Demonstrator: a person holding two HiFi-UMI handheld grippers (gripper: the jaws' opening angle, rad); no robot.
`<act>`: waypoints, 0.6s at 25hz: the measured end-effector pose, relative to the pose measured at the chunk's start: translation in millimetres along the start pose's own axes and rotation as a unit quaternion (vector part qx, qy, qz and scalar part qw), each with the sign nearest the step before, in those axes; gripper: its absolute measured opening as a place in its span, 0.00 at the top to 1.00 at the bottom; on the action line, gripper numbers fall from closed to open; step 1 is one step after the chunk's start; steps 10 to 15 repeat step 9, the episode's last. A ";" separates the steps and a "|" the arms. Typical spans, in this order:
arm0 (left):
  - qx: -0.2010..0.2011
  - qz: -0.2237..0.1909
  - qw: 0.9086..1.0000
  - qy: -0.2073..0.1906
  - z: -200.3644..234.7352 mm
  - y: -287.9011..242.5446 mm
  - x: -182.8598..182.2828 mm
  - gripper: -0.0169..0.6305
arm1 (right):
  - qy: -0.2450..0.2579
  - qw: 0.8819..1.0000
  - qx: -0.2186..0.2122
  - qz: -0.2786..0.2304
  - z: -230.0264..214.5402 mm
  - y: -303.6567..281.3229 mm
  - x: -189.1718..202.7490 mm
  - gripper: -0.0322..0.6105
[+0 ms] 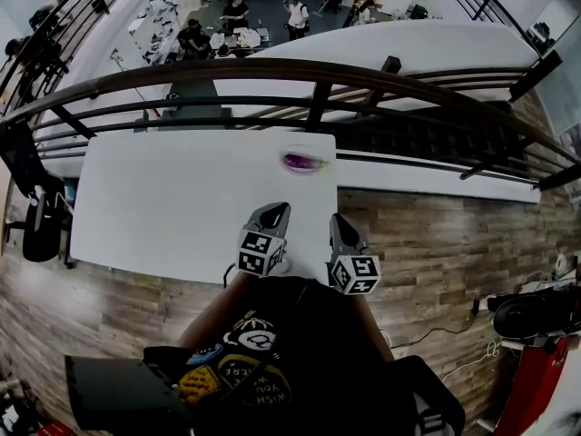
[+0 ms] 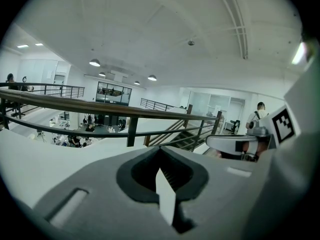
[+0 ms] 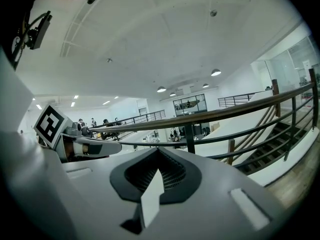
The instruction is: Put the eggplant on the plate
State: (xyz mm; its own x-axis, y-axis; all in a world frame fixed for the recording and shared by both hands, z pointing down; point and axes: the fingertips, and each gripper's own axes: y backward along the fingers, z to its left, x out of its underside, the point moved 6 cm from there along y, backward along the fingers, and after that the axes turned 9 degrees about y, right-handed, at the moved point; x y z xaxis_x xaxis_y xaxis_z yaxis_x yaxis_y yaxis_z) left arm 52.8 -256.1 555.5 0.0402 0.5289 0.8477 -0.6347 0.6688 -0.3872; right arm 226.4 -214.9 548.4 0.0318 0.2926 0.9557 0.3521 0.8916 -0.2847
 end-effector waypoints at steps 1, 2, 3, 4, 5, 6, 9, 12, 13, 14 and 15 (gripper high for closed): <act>0.001 0.002 1.000 0.001 0.7 1.1 0.1 0.97 | 0.001 1.000 -0.001 0.000 1.5 -0.9 0.3 0.95; 0.001 0.004 1.000 0.001 1.3 2.2 0.6 0.97 | 0.001 1.000 -0.002 0.000 2.7 -1.5 0.7 0.95; 0.000 0.005 1.000 0.002 1.8 2.8 1.1 0.97 | 0.000 1.000 -0.003 0.000 3.3 -1.8 0.9 0.95; 0.000 0.006 1.000 0.002 1.9 3.1 1.4 0.97 | 0.000 1.000 -0.004 -0.001 3.3 -2.0 0.9 0.95; -0.001 0.007 1.000 0.002 2.0 2.8 1.3 0.97 | 0.000 1.000 -0.004 -0.001 2.8 -2.3 0.5 0.95; -0.002 0.008 1.000 0.003 2.0 2.1 0.9 0.97 | -0.001 1.000 -0.004 -0.001 2.0 -2.9 -0.1 0.95; -0.003 0.008 1.000 0.002 2.8 -2.2 -1.6 0.97 | -0.002 1.000 -0.004 0.000 -1.4 -5.3 -2.5 0.95; -0.003 0.008 1.000 0.002 2.8 -2.2 -1.6 0.97 | -0.002 1.000 -0.004 0.000 -1.4 -5.3 -2.5 0.95; -0.003 0.008 1.000 0.002 2.8 -2.2 -1.6 0.97 | -0.002 1.000 -0.004 0.000 -1.4 -5.3 -2.5 0.95; -0.003 0.008 1.000 0.002 2.8 -2.2 -1.6 0.97 | -0.002 1.000 -0.004 0.000 -1.4 -5.3 -2.5 0.95; -0.003 0.008 1.000 0.002 2.8 -2.2 -1.6 0.97 | -0.002 1.000 -0.004 0.000 -1.4 -5.3 -2.5 0.95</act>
